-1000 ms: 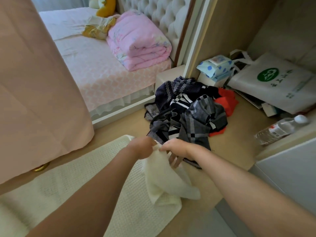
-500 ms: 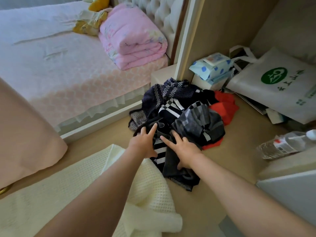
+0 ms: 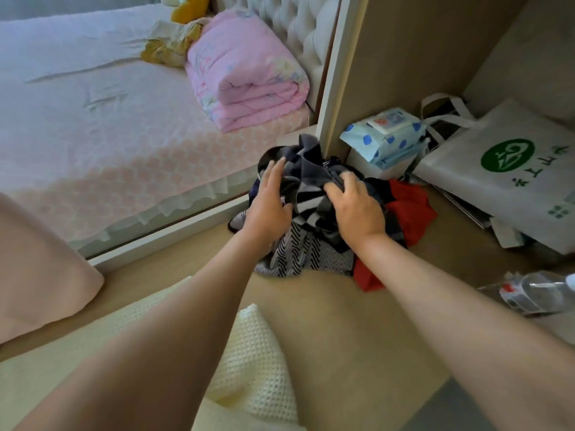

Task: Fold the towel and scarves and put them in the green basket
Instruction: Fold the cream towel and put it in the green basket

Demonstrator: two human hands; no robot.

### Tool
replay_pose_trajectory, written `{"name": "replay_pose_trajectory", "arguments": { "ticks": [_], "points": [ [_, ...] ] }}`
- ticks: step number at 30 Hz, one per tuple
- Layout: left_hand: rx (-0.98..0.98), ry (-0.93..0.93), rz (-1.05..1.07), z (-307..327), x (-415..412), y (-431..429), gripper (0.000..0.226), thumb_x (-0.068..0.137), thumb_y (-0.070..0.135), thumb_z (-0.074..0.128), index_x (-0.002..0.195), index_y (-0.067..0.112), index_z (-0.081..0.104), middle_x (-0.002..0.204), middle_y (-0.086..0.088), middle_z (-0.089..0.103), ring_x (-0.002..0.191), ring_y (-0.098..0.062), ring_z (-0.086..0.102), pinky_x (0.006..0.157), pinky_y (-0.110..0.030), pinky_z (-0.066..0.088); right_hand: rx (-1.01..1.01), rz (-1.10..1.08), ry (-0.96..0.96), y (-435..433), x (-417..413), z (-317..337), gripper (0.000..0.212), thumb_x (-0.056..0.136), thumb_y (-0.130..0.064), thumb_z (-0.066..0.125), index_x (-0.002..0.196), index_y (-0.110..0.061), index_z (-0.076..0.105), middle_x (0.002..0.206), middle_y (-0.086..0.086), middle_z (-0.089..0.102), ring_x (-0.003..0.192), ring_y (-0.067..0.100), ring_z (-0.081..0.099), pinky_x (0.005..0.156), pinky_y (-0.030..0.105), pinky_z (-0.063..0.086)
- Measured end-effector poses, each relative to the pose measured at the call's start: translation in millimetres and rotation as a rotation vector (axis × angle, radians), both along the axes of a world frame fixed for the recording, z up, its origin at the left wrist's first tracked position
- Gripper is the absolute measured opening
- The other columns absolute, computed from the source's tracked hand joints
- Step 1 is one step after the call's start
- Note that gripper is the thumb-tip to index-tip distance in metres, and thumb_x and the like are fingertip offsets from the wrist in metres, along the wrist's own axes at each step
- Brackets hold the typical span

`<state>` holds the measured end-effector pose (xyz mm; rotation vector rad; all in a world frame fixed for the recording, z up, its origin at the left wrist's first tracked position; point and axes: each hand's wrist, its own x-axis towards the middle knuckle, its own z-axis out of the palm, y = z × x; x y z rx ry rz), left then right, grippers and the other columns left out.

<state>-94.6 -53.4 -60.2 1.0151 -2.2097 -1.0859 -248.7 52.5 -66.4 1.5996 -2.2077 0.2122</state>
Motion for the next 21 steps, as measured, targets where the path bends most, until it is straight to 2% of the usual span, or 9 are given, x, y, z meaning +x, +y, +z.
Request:
{"name": "replay_pose_trajectory", "arguments": {
  "ticks": [3,5,7,11,13,15,16,18,21],
  "points": [
    [0.051,-0.273,-0.048,-8.3,14.3,-2.1,0.094,0.091,0.003,0.056,0.155,0.039,-0.002,0.164,0.007,-0.012,0.130,-0.019,0.046,0.075,-0.026,0.045,0.173,0.074,-0.027,-6.1,11.2,-6.5,0.084,0.081,0.002,0.056,0.153,-0.029,0.025,0.157,0.023,0.016,0.130,0.042,0.038,0.096,0.054,0.044],
    [0.060,-0.396,-0.050,-20.4,31.7,-0.9,0.086,0.095,0.009,0.057,0.157,0.032,0.002,0.165,0.002,-0.006,0.139,-0.023,0.038,0.091,-0.027,0.043,0.533,0.152,-0.051,-3.8,24.2,-21.6,0.082,0.094,-0.017,0.050,0.156,-0.039,0.001,0.165,0.010,-0.011,0.150,0.036,0.003,0.116,0.059,0.017],
    [0.039,-0.461,-0.052,-29.2,54.0,3.0,0.076,0.095,0.010,0.055,0.157,0.026,0.014,0.162,-0.005,0.017,0.140,-0.025,0.036,0.102,-0.031,0.038,0.853,0.115,-0.058,-1.3,31.1,-36.7,0.066,0.102,-0.047,0.036,0.156,-0.040,-0.001,0.166,0.004,-0.013,0.152,0.028,-0.010,0.118,0.061,-0.002],
    [-0.024,-0.577,0.011,-38.1,107.0,10.9,0.058,0.092,0.008,0.055,0.146,0.023,0.039,0.142,-0.007,0.044,0.121,-0.026,0.052,0.089,-0.029,0.046,1.009,-0.106,-0.014,-8.1,53.2,-37.6,0.067,0.098,-0.046,0.037,0.157,-0.035,0.006,0.166,0.010,-0.009,0.151,0.032,-0.009,0.115,0.066,-0.006],
    [-0.027,-0.661,0.054,-39.2,135.8,15.1,0.045,0.093,0.019,0.059,0.136,0.021,0.047,0.133,-0.006,0.046,0.113,-0.026,0.055,0.090,-0.037,0.051,0.869,-0.099,0.030,-11.9,81.6,-27.0,0.061,0.095,-0.035,0.039,0.153,-0.025,0.027,0.164,0.018,0.004,0.150,0.039,0.001,0.116,0.064,0.004],
    [-0.004,-0.763,0.129,-39.6,162.7,21.2,0.046,0.090,0.037,0.062,0.130,0.017,0.048,0.129,-0.007,0.048,0.107,-0.025,0.057,0.088,-0.039,0.053,0.550,0.085,-0.085,-8.5,119.9,-21.9,0.045,0.092,-0.034,0.042,0.134,-0.021,0.049,0.151,0.016,0.033,0.138,0.036,0.029,0.112,0.054,0.025],
    [0.024,-0.833,0.166,-40.9,174.5,23.9,0.057,0.087,0.050,0.060,0.130,0.015,0.047,0.129,-0.008,0.050,0.107,-0.026,0.057,0.086,-0.039,0.052,0.437,0.225,-0.218,-4.5,140.5,-22.4,0.040,0.091,-0.039,0.044,0.124,-0.021,0.056,0.137,0.011,0.046,0.126,0.030,0.041,0.106,0.050,0.034],
    [0.164,-1.016,0.166,-42.3,194.6,29.6,0.085,0.078,0.076,0.051,0.136,0.013,0.046,0.131,-0.008,0.055,0.112,-0.027,0.058,0.089,-0.036,0.049,0.508,0.428,-0.512,7.1,182.6,-21.2,0.044,0.090,-0.058,0.043,0.112,-0.024,0.061,0.117,0.001,0.052,0.109,0.022,0.049,0.098,0.045,0.042],
    [0.494,-1.217,0.015,-34.1,218.3,40.7,0.082,0.077,0.077,0.050,0.131,0.016,0.056,0.127,-0.006,0.061,0.110,-0.026,0.061,0.098,-0.039,0.049,0.793,0.476,-0.471,24.8,230.3,-30.3,0.072,0.073,-0.089,0.035,0.108,-0.030,0.057,0.122,-0.002,0.048,0.114,0.019,0.045,0.104,0.044,0.034]
  ]
}}
